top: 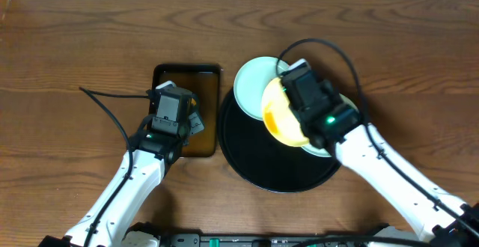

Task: Clean dirty plates on tray and stack at the side
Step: 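Lift the yellow plate with the right gripper and place it right of tray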

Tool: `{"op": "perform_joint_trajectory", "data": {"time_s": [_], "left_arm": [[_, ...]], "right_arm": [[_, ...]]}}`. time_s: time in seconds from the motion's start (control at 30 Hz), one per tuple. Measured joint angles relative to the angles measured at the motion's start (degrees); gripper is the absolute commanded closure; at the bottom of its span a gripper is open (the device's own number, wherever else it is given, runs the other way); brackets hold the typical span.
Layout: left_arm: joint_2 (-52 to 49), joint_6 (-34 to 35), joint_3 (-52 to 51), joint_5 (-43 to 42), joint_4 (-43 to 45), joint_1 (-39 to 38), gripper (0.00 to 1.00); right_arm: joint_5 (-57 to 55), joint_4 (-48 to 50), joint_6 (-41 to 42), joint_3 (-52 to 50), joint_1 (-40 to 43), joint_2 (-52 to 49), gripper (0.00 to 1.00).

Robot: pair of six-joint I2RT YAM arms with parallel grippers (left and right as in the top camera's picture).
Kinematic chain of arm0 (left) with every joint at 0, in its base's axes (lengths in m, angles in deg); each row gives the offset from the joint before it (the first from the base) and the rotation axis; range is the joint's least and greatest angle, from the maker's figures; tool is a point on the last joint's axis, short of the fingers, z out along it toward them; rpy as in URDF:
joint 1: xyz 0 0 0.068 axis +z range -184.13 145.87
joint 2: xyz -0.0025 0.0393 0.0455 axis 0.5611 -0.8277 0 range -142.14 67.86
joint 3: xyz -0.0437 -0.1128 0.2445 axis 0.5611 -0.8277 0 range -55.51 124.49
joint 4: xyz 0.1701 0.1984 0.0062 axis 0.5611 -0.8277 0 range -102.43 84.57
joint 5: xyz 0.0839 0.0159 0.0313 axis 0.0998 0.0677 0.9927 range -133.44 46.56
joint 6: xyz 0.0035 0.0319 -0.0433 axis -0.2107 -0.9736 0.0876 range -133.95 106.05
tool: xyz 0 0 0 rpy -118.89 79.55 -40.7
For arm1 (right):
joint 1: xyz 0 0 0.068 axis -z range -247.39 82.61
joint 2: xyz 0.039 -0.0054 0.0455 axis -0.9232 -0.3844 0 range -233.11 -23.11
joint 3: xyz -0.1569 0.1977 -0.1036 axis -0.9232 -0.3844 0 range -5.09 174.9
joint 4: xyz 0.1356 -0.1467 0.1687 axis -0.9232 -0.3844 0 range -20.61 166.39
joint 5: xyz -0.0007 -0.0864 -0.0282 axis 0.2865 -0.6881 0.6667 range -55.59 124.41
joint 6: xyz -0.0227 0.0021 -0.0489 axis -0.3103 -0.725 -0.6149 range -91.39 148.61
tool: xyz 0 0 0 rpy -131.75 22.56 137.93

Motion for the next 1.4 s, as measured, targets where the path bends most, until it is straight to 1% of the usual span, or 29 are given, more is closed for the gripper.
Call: {"op": "perform_joint_trajectory", "data": {"time_s": [0.23,0.37,0.7,0.9,1.0,1.2,1.4], "left_arm": [[-1.73,-8.26,0.00,0.02,0.02,0.00,0.93],[-3.41,-11.63,0.00,0.02,0.02,0.00,0.93],[-4.13,-13.79,0.00,0.02,1.44,0.00,0.92],[-4.13,-13.81,0.00,0.02,1.77,0.00,0.93],[-4.13,-13.84,0.00,0.02,1.77,0.00,0.93],[-4.13,-13.86,0.00,0.02,1.81,0.00,0.93],[-4.13,-13.97,0.00,0.02,1.81,0.00,0.93]], "right_arm": [[-12.28,5.35,-3.21,0.11,-8.09,0.00,0.99],[-16.39,7.87,-4.85,0.13,-9.97,0.02,0.99],[-19.26,9.16,-6.32,0.13,-10.21,0.00,0.99],[-19.80,9.51,-4.94,0.13,-9.86,0.02,0.99],[-20.11,9.57,-0.94,0.13,-7.61,0.02,0.99],[-18.62,9.57,9.81,0.13,2.27,0.02,0.99],[-10.14,9.49,16.92,0.44,15.61,0.15,0.99]]}}
